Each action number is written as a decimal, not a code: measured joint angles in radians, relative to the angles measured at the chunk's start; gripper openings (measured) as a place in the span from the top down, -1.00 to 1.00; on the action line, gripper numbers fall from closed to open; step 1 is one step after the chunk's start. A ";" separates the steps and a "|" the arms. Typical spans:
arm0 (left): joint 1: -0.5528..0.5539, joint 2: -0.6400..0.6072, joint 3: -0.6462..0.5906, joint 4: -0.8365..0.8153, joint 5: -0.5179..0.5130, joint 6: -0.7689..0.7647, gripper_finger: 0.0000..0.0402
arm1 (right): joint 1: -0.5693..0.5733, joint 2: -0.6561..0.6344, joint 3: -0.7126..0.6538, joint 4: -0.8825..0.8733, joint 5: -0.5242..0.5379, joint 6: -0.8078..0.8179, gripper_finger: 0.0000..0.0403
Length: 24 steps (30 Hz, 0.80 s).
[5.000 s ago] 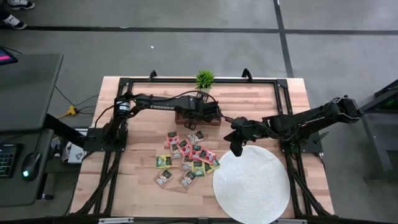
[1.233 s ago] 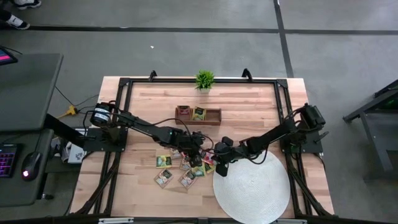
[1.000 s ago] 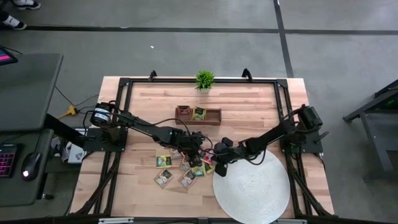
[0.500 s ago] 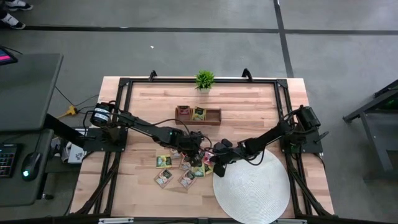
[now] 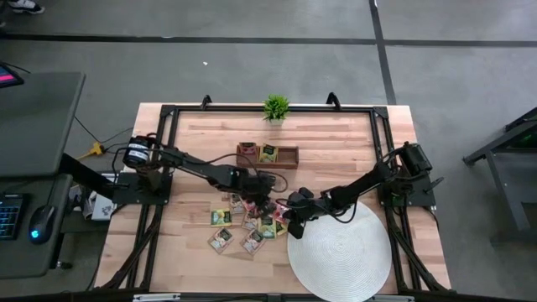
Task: Pick & Place Tea
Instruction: Put the orange tea bag into the left section of the wooden organizer
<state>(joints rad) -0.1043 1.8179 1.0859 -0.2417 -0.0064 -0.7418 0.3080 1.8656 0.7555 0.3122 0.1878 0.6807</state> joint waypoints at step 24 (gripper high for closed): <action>0.026 0.066 0.002 0.034 0.164 -0.051 0.24 | -0.029 0.002 -0.002 0.033 0.019 -0.005 1.00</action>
<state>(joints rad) -0.0781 1.8838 1.0879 -0.2075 0.1575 -0.7932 0.2793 1.8679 0.7536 0.3449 0.2073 0.6760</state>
